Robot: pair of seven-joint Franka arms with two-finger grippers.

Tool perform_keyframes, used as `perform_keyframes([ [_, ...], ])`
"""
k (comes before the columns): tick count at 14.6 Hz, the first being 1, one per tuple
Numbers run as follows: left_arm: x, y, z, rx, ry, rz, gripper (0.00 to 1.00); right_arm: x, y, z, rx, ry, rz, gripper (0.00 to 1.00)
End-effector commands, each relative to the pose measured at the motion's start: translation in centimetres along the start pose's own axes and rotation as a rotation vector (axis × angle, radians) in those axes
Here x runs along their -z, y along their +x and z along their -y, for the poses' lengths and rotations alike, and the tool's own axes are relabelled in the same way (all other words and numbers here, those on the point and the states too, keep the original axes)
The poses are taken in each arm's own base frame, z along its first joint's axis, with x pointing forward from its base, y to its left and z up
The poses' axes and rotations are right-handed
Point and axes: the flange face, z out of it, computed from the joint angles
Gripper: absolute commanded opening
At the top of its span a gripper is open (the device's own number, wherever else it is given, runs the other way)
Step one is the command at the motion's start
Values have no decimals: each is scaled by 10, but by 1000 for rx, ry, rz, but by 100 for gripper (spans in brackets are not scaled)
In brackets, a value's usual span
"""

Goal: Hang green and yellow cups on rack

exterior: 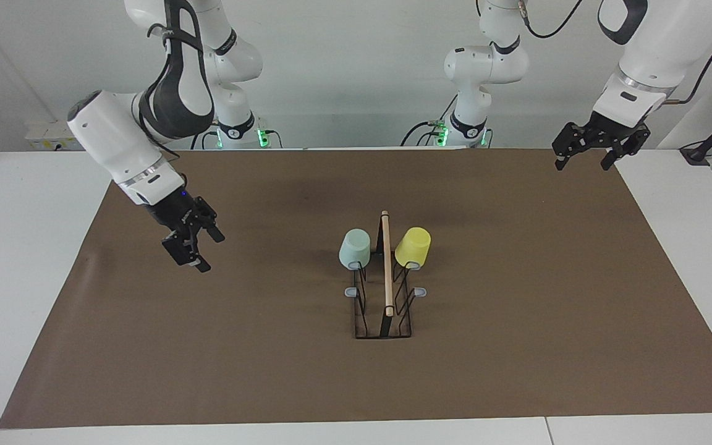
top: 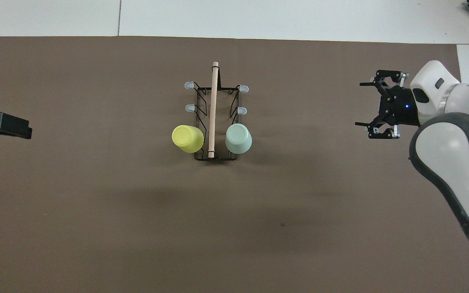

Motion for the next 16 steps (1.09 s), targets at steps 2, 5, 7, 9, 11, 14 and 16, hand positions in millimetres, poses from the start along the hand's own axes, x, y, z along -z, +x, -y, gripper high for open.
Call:
perform_keyframes([
  [2, 1, -4, 2, 14, -13, 10, 100, 31, 16, 7, -177, 111, 146, 100],
  [5, 0, -3, 2, 14, -13, 12, 100, 50, 29, 11, -304, 194, 223, 100],
  [7, 1, -4, 2, 14, -13, 10, 100, 61, 39, 14, -469, 236, 255, 100],
  [9, 1, -4, 2, 14, -13, 10, 100, 62, 50, 20, -610, 259, 292, 100],
  [11, 0, -4, -2, 9, -13, 12, 100, 64, 65, 24, -752, 256, 327, 100],
  [14, 0, -3, -3, 6, -13, 12, 100, 73, 72, 25, -1066, 195, 404, 100],
  [16, -1, -4, -4, 5, -13, 23, 100, 83, 70, 30, -1264, 171, 443, 100],
])
